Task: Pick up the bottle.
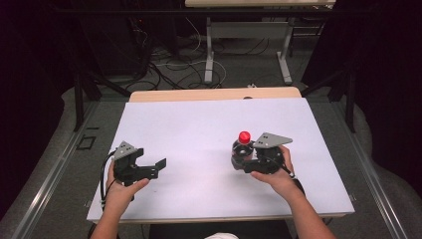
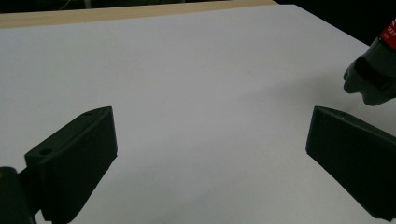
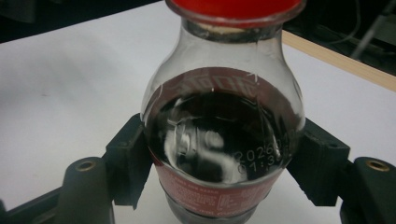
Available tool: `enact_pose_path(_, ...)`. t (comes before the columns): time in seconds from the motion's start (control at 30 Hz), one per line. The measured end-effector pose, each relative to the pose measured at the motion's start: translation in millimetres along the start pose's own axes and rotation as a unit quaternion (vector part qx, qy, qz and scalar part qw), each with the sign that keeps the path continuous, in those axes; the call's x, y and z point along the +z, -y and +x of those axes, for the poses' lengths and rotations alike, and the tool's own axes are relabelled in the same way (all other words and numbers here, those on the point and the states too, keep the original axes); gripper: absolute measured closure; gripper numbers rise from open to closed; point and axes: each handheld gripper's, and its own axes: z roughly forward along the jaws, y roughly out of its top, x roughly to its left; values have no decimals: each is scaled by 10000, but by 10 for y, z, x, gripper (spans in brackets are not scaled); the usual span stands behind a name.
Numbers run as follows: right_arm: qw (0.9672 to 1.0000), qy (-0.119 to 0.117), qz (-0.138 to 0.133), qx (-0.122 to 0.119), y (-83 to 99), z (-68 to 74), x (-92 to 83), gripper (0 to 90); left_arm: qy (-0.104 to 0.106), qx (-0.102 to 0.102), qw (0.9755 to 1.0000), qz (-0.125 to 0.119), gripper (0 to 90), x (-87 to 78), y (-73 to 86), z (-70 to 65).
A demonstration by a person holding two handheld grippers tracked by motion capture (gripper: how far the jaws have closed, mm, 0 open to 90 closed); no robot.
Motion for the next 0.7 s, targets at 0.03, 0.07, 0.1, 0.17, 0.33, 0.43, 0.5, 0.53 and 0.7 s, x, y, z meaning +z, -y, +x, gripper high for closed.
enact_pose_path(0.03, 10000, -76, 52, 11, -13, 42, 9, 302, -3, 23, 10000, 7, 22, -3, -5, -5)
enact_pose_path(0.07, 9999, -136, 11, -45, -19, 73, 33, 302, -3, 23, 10000, 7, 22, -3, -5, -5)
enact_pose_path(0.1, 9999, -136, 11, -45, -19, 73, 33, 302, -2, 60, 10000, -1, 22, -5, -13, -9)
enact_pose_path(0.17, 9994, -335, 33, -118, -29, 175, 92, 302, 60, 22, 10000, -33, 23, -10, -18, -35)
enact_pose_path(0.33, 9979, -610, -60, -215, -24, 283, 156, 302, 227, 172, 9996, -11, 47, -31, -76, -156)
enact_pose_path(0.43, 9974, -682, -70, -238, -5, 330, 176, 302, 362, 218, 9991, -29, 46, -48, -104, -210)
enact_pose_path(0.5, 9971, -718, -25, -231, 14, 349, 190, 302, 557, 274, 9981, -21, 45, -58, -139, -310)
enact_pose_path(0.53, 9971, -718, -25, -231, 14, 349, 190, 302, 557, 274, 9981, -21, 45, -58, -139, -310)
enact_pose_path(0.7, 9968, -767, 92, -198, 70, 395, 226, 302, 810, 497, 9955, 43, 46, -33, -196, -484)
